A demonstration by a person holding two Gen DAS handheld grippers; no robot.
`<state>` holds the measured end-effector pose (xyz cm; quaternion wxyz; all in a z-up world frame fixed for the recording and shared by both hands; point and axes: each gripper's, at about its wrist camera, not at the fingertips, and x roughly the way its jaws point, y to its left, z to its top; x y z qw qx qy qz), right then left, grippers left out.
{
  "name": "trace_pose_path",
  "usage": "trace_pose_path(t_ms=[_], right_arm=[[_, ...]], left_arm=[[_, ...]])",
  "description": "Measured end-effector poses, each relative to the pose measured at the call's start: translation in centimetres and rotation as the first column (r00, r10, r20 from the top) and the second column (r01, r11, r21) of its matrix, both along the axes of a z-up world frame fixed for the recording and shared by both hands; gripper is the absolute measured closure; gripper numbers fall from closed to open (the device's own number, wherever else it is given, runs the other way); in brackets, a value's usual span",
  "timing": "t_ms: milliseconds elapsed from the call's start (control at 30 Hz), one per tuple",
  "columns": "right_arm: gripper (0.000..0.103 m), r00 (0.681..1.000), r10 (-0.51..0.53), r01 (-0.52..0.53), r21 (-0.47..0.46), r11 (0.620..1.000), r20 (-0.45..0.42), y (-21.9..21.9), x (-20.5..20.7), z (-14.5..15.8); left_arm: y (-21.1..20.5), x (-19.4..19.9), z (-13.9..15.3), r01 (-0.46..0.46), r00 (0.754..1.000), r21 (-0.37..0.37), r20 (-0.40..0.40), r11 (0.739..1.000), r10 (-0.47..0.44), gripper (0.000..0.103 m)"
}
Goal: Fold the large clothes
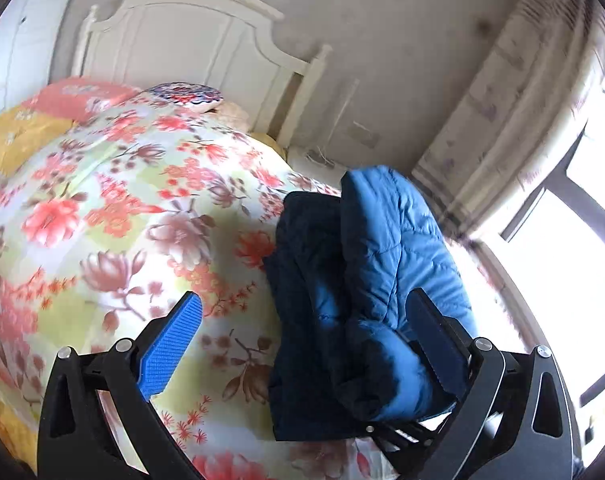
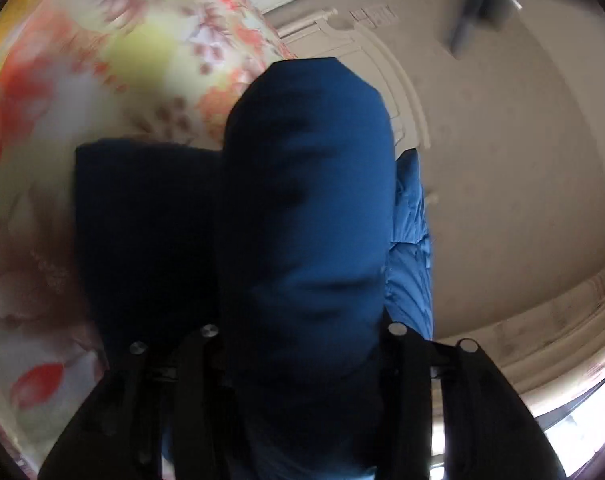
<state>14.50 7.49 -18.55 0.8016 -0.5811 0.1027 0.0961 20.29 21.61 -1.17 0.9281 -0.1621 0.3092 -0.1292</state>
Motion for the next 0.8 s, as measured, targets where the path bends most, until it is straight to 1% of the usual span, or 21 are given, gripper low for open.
trace_pose_path(t_ms=[67, 100, 133, 200, 233, 267, 300, 333, 367, 400, 433, 500, 533, 567, 600, 633, 667, 700, 733, 767, 800], right_arm=[[0.062, 1.000, 0.000, 0.002, 0.065, 0.998, -0.029, -0.8, 0.1, 0.9], [0.062, 1.000, 0.005, -0.002, 0.072, 0.997, -0.031, -1.2, 0.1, 1.2], [0.062, 1.000, 0.014, -0.013, 0.063, 0.998, -0.025, -1.4, -0.1, 1.2], [0.063, 0.999, 0.033, -0.033, 0.048, 0.998, -0.003, -1.4, -0.6, 1.1], [0.063, 0.999, 0.037, -0.037, 0.054, 0.998, -0.001, -1.5, -0.5, 1.1], [0.063, 0.999, 0.041, -0.041, 0.064, 0.997, -0.001, -1.6, -0.7, 1.1], [0.062, 0.999, 0.043, -0.042, 0.076, 0.996, -0.002, -1.7, -0.7, 1.2], [0.061, 0.999, 0.047, -0.047, 0.080, 0.996, -0.001, -1.7, -0.9, 1.1], [0.055, 0.998, 0.062, -0.061, 0.087, 0.994, -0.003, -1.8, -1.4, 1.3], [0.047, 0.997, 0.080, -0.079, 0.097, 0.992, -0.011, -1.9, -1.8, 1.3], [0.044, 0.995, 0.100, -0.097, 0.111, 0.989, -0.019, -2.1, -2.3, 1.4], [0.031, 0.990, 0.134, -0.126, 0.146, 0.981, -0.047, -2.5, -3.3, 1.9], [0.027, 0.980, 0.172, -0.149, 0.202, 0.968, -0.099, -3.1, -4.2, 2.7], [0.026, 0.963, 0.217, -0.163, 0.293, 0.942, -0.159, -4.1, -5.0, 3.9], [0.026, 0.947, 0.252, -0.166, 0.371, 0.914, -0.197, -5.2, -5.5, 5.0], [0.026, 0.913, 0.320, -0.157, 0.504, 0.850, -0.254, -7.3, -5.9, 6.9], [0.027, 0.896, 0.348, -0.143, 0.564, 0.814, -0.276, -8.2, -6.2, 7.8], [0.028, 0.879, 0.375, -0.106, 0.645, 0.756, -0.295, -10.1, -5.6, 9.3], [0.029, 0.874, 0.383, -0.079, 0.691, 0.719, -0.298, -11.2, -5.2, 10.1], [0.034, 0.872, 0.383, -0.027, 0.753, 0.658, -0.303, -13.0, -3.8, 11.3], [0.040, 0.879, 0.365, 0.015, 0.784, 0.620, -0.306, -13.7, -2.7, 12.0]], left_arm=[[-2.3, 0.8, 1.6, 0.061, 0.998, 0.033, 0.023, 0.998, -0.062, 0.005], [-3.5, 1.6, 2.2, 0.086, 0.995, 0.050, 0.038, 0.995, -0.088, 0.005], [-5.5, 2.7, 3.7, 0.124, 0.990, 0.088, 0.062, 0.988, -0.130, 0.005], [-9.9, 4.3, 6.3, 0.195, 0.973, 0.172, 0.091, 0.966, -0.213, 0.005], [-12.6, 5.6, 7.5, 0.245, 0.958, 0.223, 0.095, 0.944, -0.271, 0.005], [-14.4, 6.7, 8.0, 0.277, 0.946, 0.263, 0.093, 0.924, -0.310, 0.005], [-17.1, 8.3, 8.1, 0.315, 0.931, 0.332, 0.072, 0.889, -0.357, 0.005], [-19.4, 10.4, 7.5, 0.339, 0.926, 0.394, 0.018, 0.854, -0.376, 0.005], [-20.7, 12.0, 6.7, 0.347, 0.927, 0.433, -0.024, 0.832, -0.374, 0.005], [-22.1, 14.4, 5.3, 0.347, 0.932, 0.486, -0.084, 0.802, -0.352, 0.005], [-22.7, 16.5, 3.7, 0.343, 0.937, 0.519, -0.134, 0.783, -0.321, 0.005], [-22.2, 19.9, 0.6, 0.335, 0.942, 0.546, -0.222, 0.768, -0.252, 0.004], [-21.2, 21.4, -1.1, 0.339, 0.937, 0.524, -0.266, 0.781, -0.228, 0.004], [-20.0, 22.2, -2.3, 0.357, 0.925, 0.461, -0.294, 0.812, -0.240, 0.004], [-18.3, 22.9, -3.1, 0.360, 0.916, 0.367, -0.311, 0.857, -0.252, 0.004], [-16.8, 23.2, -3.8, 0.345, 0.916, 0.287, -0.311, 0.893, -0.254, 0.004], [-15.8, 23.2, -4.3, 0.335, 0.917, 0.246, -0.307, 0.910, -0.255, 0.004], [-15.5, 23.2, -4.5, 0.332, 0.918, 0.236, -0.302, 0.913, -0.255, 0.004], [-15.4, 22.9, -4.7, 0.328, 0.921, 0.239, -0.294, 0.914, -0.254, 0.004], [-15.5, 22.7, -4.6, 0.325, 0.924, 0.245, -0.288, 0.913, -0.252, 0.004], [-15.7, 22.6, -4.6, 0.321, 0.927, 0.258, -0.281, 0.911, -0.247, 0.004]])
